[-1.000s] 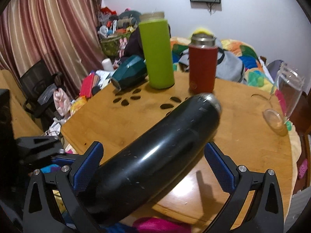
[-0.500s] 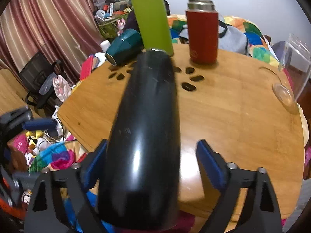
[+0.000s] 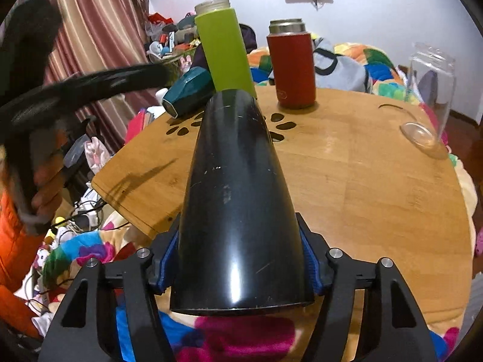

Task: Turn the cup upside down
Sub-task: 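Rotate the black tumbler upright with the right tool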

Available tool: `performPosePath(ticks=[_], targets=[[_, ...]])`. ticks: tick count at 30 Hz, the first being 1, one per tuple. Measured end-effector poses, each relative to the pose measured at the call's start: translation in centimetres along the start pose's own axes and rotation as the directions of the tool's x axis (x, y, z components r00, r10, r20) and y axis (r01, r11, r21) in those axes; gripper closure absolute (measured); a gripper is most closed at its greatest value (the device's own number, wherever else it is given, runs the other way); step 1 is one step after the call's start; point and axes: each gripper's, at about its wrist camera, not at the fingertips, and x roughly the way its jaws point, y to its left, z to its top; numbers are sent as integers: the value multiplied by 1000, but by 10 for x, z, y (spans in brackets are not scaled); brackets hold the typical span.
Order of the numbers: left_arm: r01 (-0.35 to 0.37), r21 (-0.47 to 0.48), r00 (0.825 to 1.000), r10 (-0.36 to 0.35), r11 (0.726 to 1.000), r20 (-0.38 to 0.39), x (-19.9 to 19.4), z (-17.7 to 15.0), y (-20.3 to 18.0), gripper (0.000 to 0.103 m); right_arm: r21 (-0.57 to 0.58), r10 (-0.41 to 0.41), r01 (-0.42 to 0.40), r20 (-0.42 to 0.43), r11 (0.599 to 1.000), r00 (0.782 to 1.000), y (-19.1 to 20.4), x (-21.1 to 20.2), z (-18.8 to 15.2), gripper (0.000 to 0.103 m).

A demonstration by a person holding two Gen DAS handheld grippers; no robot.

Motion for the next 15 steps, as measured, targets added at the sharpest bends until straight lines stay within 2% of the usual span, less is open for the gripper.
performPosePath(ticks=[3, 7, 15], targets=[[0, 38, 1000, 1, 999, -26, 19, 5, -11, 36, -12, -23, 23, 23, 1000, 999, 0, -9, -5, 41], [35, 66, 998, -32, 997, -58, 34, -1, -25, 36, -32, -54, 56, 66, 998, 996, 3, -27, -9, 42], [68, 98, 998, -66, 993, -26, 20, 0, -36, 39, -90, -102, 112, 113, 990, 988, 16, -46, -7, 42]])
